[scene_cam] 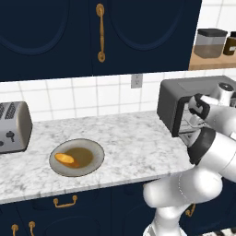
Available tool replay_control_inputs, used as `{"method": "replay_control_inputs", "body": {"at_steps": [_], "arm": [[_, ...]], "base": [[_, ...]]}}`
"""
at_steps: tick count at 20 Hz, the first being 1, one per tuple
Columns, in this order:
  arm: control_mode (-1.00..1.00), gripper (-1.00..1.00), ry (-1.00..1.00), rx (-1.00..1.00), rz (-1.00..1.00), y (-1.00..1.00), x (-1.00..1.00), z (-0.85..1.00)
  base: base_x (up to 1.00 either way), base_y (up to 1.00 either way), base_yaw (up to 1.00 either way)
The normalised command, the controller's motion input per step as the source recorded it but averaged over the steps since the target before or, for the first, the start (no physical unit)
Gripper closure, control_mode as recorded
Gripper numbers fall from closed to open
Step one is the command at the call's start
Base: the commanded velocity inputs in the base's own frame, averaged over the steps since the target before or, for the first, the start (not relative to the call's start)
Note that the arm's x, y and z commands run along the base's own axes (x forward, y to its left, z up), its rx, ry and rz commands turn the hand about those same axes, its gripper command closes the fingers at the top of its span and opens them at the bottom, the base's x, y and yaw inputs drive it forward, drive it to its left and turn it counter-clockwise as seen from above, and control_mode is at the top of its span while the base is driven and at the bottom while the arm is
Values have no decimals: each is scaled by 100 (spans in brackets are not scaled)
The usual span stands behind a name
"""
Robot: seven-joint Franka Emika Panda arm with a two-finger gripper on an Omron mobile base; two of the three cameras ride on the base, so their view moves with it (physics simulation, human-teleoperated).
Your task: Pick up the kebab skewer and baguette bread, and place them inside the toaster oven. Close the toaster oven door and start by setting the timer.
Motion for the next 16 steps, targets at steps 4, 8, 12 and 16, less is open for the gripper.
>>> {"method": "replay_control_inputs", "body": {"at_steps": [4, 8, 12, 16], "arm": [[-100, 100, 0, 5, 0, -20, 14, -15], [-100, 100, 0, 3, -2, -25, 23, -3], [-100, 100, 0, 4, -3, -14, 31, -6], [-100, 100, -1, 3, -4, -3, 2, -8]], "base": [[0, 0, 0], [0, 0, 0], [0, 0, 0], [0, 0, 0]]}}
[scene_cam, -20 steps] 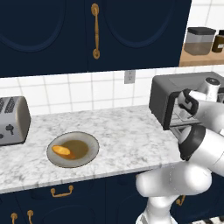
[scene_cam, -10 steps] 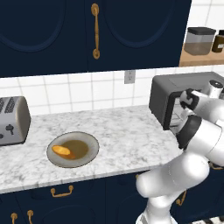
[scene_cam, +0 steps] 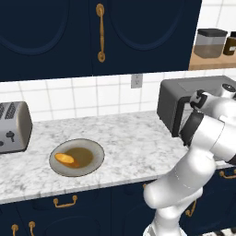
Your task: Pick up the kebab skewer and baguette bread, and place them inside the toaster oven. Close the toaster oven door and start by setting the timer.
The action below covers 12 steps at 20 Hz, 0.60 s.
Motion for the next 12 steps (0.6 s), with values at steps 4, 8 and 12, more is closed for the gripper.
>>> {"method": "replay_control_inputs", "body": {"at_steps": [4, 8, 12], "arm": [[-100, 100, -2, 2, -4, 0, 0, -7], [-100, -100, 0, 1, -5, 0, 0, -4], [-100, -100, 0, 0, -5, 0, 0, 0]], "base": [[0, 0, 0], [0, 0, 0], [0, 0, 0]]}}
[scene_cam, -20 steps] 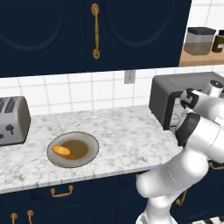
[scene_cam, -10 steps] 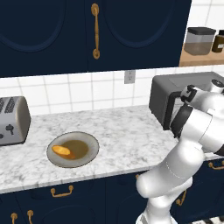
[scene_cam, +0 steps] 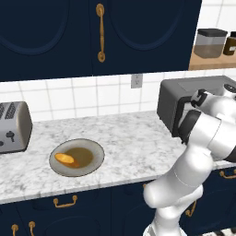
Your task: Pick up the kebab skewer and baguette bread, and place them inside the toaster oven. Close the toaster oven door and start by setting the timer.
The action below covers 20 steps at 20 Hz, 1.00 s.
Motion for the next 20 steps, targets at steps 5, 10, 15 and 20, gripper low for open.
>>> {"method": "replay_control_inputs", "body": {"at_steps": [5, 10, 15, 20], "arm": [[-100, -100, 0, 0, -3, 5, -2, 9], [-100, -100, -3, 0, -11, 33, -95, 65], [-100, -100, 0, 0, -17, 96, -99, 24], [-100, -100, 0, -3, -1, 100, -72, 13]], "base": [[0, 0, 0], [0, 0, 0], [0, 0, 0], [0, 0, 0]]}}
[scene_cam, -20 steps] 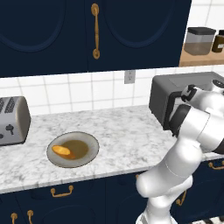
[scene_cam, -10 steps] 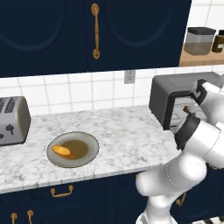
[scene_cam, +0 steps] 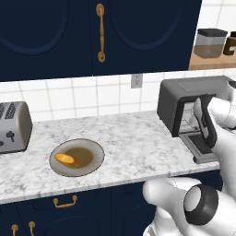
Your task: Pick up the kebab skewer and baguette bread, and place them inside the toaster oven. Close the toaster oven door and start by setting the timer.
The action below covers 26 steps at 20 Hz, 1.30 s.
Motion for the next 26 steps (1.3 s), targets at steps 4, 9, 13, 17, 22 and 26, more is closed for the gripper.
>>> {"method": "replay_control_inputs", "body": {"at_steps": [4, 9, 13, 17, 22, 26], "arm": [[-100, -100, 0, -9, 0, 100, -46, 0], [-100, -100, -1, -12, 6, 100, -12, 1], [-100, -100, 0, -4, 11, 100, 0, 0], [-100, -100, 0, 0, 19, 100, 0, 4], [-100, -100, 0, 1, 25, 100, 2, 0], [-100, -100, 0, 1, 22, 100, 14, 0]], "base": [[0, 0, 0], [0, 0, 0], [0, 0, 0], [0, 0, 0], [0, 0, 0], [0, 0, 0]]}}
